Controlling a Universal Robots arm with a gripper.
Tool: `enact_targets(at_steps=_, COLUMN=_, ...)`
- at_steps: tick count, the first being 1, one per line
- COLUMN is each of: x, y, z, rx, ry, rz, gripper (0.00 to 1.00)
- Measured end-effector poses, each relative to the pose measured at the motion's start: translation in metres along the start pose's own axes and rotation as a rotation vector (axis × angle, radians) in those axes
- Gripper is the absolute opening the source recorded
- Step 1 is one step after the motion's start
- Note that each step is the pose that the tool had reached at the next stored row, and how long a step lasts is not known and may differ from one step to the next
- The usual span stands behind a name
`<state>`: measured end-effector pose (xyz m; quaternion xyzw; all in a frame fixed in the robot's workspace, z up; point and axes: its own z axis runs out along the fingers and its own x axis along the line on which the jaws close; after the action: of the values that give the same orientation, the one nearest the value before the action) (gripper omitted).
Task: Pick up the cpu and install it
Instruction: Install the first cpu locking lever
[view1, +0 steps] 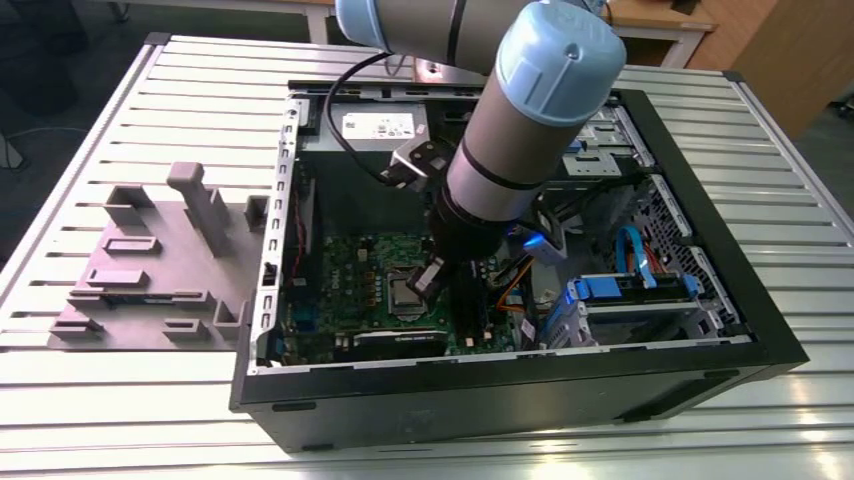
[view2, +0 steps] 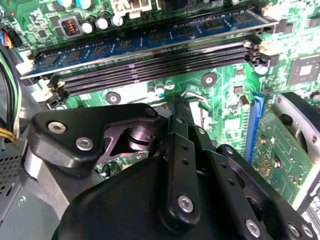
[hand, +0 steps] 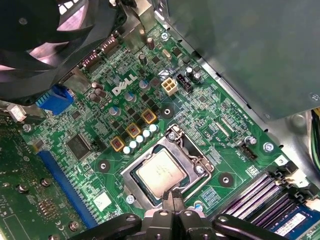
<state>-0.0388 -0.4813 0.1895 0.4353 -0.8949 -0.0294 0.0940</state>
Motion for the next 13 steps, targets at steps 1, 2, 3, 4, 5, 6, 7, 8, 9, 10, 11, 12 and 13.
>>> enact_targets(at_steps=1, x=0.0000, y=0.0000, z=0.0000, rx=0.0000, ry=0.0000, rz=0.000, gripper=0.10)
enact_targets(at_steps=2, x=0.0000, y=0.0000, z=0.0000, rx=0.0000, ry=0.0000, rz=0.000, gripper=0.10)
enact_targets(at_steps=3, x=0.0002, y=-0.0001, z=0.0002, rx=-0.0002, ry=-0.0006, rz=0.000, gripper=0.10)
enact_targets(at_steps=4, x=0.0006, y=-0.0005, z=0.0004, rx=-0.0004, ry=-0.0008, rz=0.000, gripper=0.10)
enact_targets(at_steps=5, x=0.0012, y=-0.0010, z=0.0004, rx=-0.0004, ry=-0.0008, rz=0.000, gripper=0.10)
enact_targets(at_steps=6, x=0.0019, y=-0.0016, z=0.0003, rx=-0.0002, ry=-0.0005, rz=0.000, gripper=0.10)
enact_targets(at_steps=7, x=0.0025, y=-0.0020, z=0.0003, rx=0.0000, ry=-0.0003, rz=0.000, gripper=0.10)
enact_targets(at_steps=8, x=0.0031, y=-0.0025, z=0.0004, rx=-0.0002, ry=-0.0005, rz=0.000, gripper=0.10)
enact_targets(at_steps=9, x=0.0036, y=-0.0029, z=0.0004, rx=-0.0002, ry=-0.0005, rz=0.000, gripper=0.10)
enact_targets(at_steps=10, x=0.0042, y=-0.0034, z=0.0004, rx=-0.0001, ry=-0.0003, rz=0.000, gripper=0.10)
enact_targets(at_steps=11, x=0.0047, y=-0.0037, z=0.0005, rx=0.0000, ry=-0.0002, rz=0.000, gripper=0.10)
enact_targets(at_steps=12, x=0.0049, y=-0.0039, z=0.0006, rx=0.0000, ry=-0.0002, rz=0.000, gripper=0.10)
enact_targets(at_steps=13, x=0.0051, y=-0.0041, z=0.0008, rx=-0.0001, ry=-0.0002, rz=0.000, gripper=0.10)
